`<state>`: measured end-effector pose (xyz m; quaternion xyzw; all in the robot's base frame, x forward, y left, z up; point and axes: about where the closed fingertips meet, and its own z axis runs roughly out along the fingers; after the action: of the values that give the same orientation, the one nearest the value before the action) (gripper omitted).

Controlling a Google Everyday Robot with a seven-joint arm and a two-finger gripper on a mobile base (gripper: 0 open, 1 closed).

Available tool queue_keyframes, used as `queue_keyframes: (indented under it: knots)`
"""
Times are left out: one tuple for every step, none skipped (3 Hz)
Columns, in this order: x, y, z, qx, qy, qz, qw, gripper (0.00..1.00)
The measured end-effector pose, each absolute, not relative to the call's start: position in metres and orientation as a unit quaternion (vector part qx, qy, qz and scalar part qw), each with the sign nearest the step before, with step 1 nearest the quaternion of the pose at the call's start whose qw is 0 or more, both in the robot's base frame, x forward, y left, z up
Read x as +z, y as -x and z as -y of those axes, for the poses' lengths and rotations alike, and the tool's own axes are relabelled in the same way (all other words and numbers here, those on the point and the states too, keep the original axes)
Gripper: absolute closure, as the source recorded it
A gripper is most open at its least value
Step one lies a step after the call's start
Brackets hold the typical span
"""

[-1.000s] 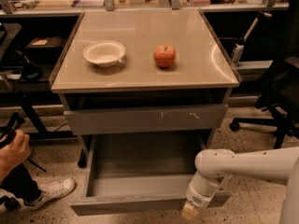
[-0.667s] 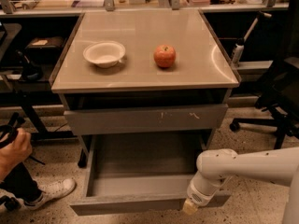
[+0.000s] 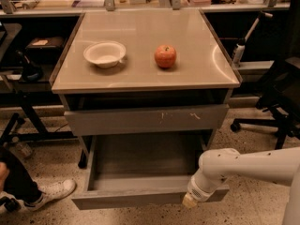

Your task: Close middle drawer

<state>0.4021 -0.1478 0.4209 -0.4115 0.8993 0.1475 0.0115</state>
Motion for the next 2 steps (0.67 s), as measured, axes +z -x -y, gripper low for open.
queue_keyframes:
  knots:
    - [0.418,-0.407,0.146,0.156,0.396,-0.905,0.015,1.00]
    - [0.415,-0.422,0.147,0.154,0.373,-0.915,0.031,1.00]
